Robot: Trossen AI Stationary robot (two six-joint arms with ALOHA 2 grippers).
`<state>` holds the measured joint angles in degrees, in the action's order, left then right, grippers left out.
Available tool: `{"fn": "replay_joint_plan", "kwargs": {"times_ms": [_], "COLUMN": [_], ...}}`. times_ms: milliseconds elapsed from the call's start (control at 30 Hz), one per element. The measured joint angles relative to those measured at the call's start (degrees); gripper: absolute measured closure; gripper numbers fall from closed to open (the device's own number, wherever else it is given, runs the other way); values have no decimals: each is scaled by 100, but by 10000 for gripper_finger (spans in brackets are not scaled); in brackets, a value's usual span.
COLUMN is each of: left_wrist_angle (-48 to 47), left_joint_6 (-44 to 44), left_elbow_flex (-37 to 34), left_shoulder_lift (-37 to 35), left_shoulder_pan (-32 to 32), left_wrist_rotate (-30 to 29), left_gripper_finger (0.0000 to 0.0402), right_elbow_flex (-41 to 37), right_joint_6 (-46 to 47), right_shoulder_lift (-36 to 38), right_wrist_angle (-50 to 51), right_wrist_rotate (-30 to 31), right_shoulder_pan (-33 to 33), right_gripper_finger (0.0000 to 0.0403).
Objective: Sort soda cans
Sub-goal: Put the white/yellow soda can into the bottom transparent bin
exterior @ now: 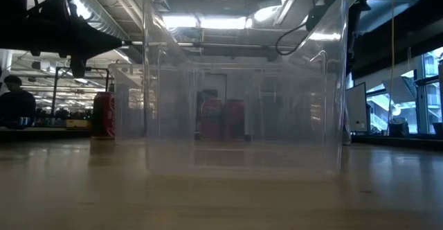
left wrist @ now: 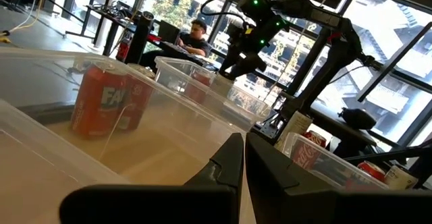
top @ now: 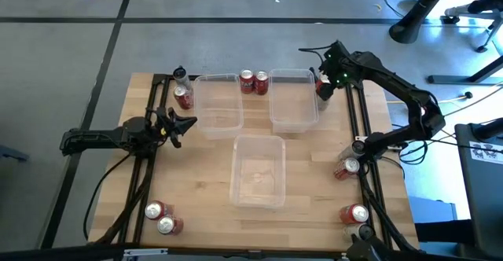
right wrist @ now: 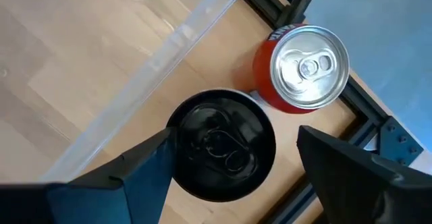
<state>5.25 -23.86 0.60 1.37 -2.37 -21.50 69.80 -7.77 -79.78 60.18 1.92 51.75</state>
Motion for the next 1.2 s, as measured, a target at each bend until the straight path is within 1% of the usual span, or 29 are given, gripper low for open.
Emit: {"fn": "replay_joint_plan", "kwargs": {"times_ms": [333,800,1000,1200], "left_wrist_angle": [-12,-12,-19,-36], "left_joint_6": [-56,-78,-74,-78], "left_elbow_flex": [2,0,0,0], "left_shoulder_lift": [0,1,2,0], "left_shoulder_pan": [0,0,1,1], "left_wrist_rotate": [-2,-3,-12,-15], "left_gripper_finger": [391,391,391,391], "right_elbow_flex": [-15,-22,-20,-35], "right_joint_6": [-163,-313,-191,-19], "right_shoulder_lift": [89,456,388,56], "right_wrist_angle": [38,236,86,175], "right_wrist_rotate": [93,160,262,360], "right_shoulder_pan": [4,5,10,10], "right_gripper_finger": [94,94,94,94]}}
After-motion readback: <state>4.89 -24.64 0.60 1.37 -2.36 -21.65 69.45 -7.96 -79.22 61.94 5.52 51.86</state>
